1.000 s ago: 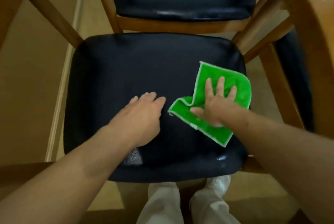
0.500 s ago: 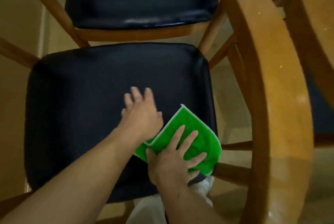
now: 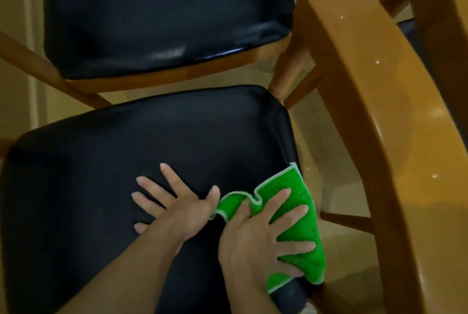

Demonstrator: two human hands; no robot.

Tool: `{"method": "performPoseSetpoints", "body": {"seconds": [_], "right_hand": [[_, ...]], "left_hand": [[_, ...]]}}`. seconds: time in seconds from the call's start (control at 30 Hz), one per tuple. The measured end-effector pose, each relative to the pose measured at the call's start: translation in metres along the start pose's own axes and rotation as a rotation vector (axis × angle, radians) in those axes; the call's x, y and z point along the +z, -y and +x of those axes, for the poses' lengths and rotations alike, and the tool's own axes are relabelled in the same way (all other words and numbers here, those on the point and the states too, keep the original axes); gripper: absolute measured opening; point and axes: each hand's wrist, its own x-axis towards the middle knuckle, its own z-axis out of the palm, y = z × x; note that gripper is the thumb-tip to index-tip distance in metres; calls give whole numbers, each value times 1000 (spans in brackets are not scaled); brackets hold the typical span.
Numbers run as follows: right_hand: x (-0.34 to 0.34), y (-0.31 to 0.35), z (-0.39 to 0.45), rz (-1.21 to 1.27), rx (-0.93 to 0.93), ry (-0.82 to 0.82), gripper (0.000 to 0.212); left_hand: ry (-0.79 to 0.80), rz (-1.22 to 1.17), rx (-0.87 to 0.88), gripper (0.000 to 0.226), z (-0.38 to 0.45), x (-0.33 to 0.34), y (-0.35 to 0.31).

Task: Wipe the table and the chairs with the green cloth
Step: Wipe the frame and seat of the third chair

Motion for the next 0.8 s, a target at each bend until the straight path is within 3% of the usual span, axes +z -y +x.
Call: {"method": "performPoseSetpoints", "body": {"seconds": [0.17,0.33,0.47,0.63,0.7,0.8], "right_hand": [[-48,63,74,72,-176,-28,64],[-42,140,85,12,-286,-85,72],[-36,95,76,-7,-405,-127,65],[-37,45,44,75,-93,-42,64],[-36,31,34,72,-121,-2,61],[-41,17,24,257,-191,62,54]], "left_hand": [[26,67,-98,110,4,2,-11],[-9,81,-126,112,8,6,-12],[-6,76,-146,113,8,5,-15],[-7,65,-156,114,9,5,-16],[-30,54,-165,114,9,6,-14],[-96,81,-127,117,12,10,-13]]}}
